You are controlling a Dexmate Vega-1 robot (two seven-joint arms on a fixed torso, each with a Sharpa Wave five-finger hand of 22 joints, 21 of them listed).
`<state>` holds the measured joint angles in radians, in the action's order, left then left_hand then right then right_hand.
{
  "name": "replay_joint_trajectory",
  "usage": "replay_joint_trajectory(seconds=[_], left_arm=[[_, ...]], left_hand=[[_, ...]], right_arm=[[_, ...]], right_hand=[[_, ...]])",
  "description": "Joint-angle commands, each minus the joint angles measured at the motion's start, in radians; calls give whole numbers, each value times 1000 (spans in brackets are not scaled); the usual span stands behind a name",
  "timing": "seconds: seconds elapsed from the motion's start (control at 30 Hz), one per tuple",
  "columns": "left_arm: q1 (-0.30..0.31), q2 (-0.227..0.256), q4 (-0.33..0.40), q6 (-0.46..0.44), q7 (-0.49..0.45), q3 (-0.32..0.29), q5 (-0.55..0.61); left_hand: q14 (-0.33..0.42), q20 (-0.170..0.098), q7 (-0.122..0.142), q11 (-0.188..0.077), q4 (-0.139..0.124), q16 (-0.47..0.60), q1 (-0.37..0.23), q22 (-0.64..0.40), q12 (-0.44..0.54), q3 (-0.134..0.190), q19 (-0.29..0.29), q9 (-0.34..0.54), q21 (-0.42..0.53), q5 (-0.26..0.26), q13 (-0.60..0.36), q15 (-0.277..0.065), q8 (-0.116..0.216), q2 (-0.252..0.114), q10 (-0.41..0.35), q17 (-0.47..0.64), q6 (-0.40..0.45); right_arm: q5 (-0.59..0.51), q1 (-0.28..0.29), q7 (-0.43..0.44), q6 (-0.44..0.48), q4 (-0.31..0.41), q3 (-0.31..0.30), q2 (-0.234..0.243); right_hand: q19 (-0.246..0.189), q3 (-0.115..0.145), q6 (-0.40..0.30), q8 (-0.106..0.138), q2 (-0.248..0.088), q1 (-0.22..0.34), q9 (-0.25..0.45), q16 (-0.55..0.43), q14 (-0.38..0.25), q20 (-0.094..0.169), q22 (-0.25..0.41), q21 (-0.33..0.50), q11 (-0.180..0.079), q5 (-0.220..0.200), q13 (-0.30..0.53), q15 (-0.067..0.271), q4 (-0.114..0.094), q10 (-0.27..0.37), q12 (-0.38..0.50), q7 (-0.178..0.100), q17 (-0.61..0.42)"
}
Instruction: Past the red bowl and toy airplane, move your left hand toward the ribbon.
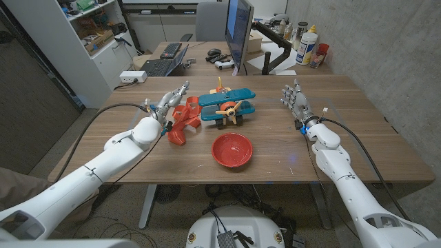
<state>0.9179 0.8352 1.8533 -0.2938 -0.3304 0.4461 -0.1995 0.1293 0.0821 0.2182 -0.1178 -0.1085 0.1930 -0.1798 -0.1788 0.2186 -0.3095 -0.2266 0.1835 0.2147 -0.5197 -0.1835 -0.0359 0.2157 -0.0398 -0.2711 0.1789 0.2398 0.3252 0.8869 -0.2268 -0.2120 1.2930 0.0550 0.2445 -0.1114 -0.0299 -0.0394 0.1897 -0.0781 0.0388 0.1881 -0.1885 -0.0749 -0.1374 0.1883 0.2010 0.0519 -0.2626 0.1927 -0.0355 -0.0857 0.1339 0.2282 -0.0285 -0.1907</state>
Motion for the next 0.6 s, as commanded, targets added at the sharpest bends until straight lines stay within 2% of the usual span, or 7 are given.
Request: replay_joint_trajectory(seconds=[0.03,0.3,0.6], left_arm=[[-12,9,32,-93,-8,25,67],[-50,6,36,-167,11,62,111],[-99,-13,29,-242,30,115,164]], left_hand=[[-1,5,2,-1,0,0,-4,-2,1,-7,4,3,-2,-10,-3,-79,-3,7,-11,2,1],[-10,1,2,1,-1,-4,-4,-2,-2,-8,14,3,-8,-13,-3,-81,-6,10,-9,2,1],[-46,-17,2,1,-2,-14,-3,-2,-8,-11,44,3,-20,-21,-4,-90,-10,14,-5,2,2]], right_arm=[[2,-6,1,4,-5,9,-5],[2,-22,-5,-2,-31,13,-5],[5,-36,-7,-5,-54,11,-4]], right_hand=[[12,0,-9,6,-13,3,2,-2,0,-4,3,0,3,-5,4,-1,-6,8,5,-1,-3],[13,0,-9,6,-13,3,2,-2,1,-4,3,0,5,-5,4,-2,-6,6,4,0,-3],[14,0,-11,6,-13,3,2,-2,2,-4,2,0,4,-5,4,-3,-6,5,4,-1,-3]])
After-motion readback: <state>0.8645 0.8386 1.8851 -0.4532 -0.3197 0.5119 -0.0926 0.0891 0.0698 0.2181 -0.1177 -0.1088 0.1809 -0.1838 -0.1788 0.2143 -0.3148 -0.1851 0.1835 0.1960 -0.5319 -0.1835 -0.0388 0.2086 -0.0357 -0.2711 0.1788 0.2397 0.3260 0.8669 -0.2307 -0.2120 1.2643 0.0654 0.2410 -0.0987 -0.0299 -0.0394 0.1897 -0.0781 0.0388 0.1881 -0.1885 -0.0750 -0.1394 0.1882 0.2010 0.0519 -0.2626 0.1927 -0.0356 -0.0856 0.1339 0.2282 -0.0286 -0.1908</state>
